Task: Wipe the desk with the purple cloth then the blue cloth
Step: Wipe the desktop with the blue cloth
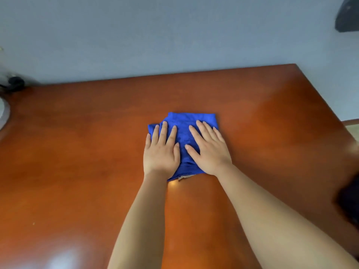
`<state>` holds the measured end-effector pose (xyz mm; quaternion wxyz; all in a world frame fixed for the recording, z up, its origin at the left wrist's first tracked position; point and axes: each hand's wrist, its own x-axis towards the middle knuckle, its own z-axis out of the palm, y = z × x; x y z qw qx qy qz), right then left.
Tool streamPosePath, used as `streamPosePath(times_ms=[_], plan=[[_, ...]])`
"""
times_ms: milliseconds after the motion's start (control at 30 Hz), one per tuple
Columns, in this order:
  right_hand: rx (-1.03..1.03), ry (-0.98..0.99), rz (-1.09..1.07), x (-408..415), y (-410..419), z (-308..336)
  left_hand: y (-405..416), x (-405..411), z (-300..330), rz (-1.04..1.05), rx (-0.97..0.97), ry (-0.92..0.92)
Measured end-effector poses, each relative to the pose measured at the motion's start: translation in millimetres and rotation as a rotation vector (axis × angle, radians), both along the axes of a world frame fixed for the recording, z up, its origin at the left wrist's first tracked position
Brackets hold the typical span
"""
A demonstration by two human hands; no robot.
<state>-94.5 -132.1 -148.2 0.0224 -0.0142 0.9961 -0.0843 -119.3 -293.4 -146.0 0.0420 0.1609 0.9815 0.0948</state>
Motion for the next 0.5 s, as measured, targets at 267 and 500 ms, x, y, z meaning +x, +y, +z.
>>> streamPosePath(times_ms=[267, 500], plan=[[-0.059, 0.004, -0.015, 113.0, 13.3, -1.9, 13.2, 107.4, -0.8, -0.024, 0.013, -0.016], [-0.090, 0.064, -0.032, 142.3, 24.9, -4.3, 24.7, 133.5, 0.6, -0.039, 0.023, 0.009]])
